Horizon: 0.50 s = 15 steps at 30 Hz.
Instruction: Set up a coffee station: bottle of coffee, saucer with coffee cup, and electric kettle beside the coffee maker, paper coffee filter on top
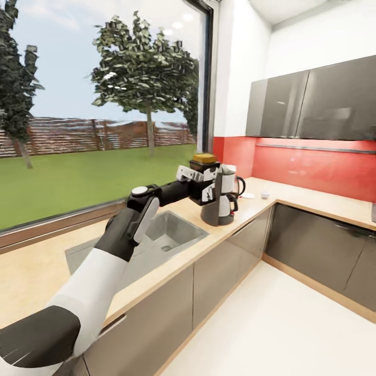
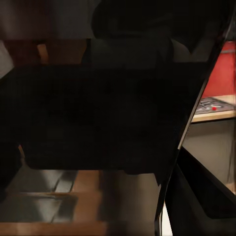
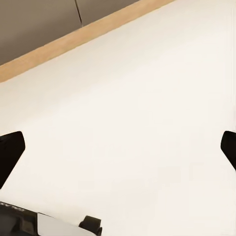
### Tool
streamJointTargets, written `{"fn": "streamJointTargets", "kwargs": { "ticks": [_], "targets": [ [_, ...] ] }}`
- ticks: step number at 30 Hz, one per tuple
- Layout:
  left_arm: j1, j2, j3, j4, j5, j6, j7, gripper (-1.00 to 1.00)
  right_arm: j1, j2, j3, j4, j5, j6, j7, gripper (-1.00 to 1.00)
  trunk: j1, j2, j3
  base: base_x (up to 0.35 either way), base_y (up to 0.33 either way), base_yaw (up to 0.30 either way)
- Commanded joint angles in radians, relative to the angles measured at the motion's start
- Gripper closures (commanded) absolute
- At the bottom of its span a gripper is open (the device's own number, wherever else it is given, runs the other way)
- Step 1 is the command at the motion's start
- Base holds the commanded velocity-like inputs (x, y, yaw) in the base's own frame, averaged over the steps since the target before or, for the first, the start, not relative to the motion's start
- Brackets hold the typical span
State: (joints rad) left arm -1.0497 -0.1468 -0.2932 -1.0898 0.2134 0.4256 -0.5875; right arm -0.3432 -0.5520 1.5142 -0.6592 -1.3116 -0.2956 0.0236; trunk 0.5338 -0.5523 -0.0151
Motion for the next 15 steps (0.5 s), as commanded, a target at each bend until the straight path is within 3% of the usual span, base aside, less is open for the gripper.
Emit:
{"fn": "streamJointTargets", "kwargs": {
  "ticks": [1,15],
  "targets": [
    [-0.001,0.000,-0.003,0.000,0.007,0.007,-0.002,1.00,-0.002,0.000,0.008,0.000,-0.011,-0.007,0.002,-1.00,0.001,-0.002,-0.001,0.001,-0.280,-0.072],
    [-0.001,0.000,-0.014,0.003,0.007,0.006,-0.002,1.00,0.000,0.000,0.007,0.001,-0.011,-0.007,0.002,-1.00,0.001,-0.002,-0.001,0.020,-0.302,-0.012]
  ]
}}
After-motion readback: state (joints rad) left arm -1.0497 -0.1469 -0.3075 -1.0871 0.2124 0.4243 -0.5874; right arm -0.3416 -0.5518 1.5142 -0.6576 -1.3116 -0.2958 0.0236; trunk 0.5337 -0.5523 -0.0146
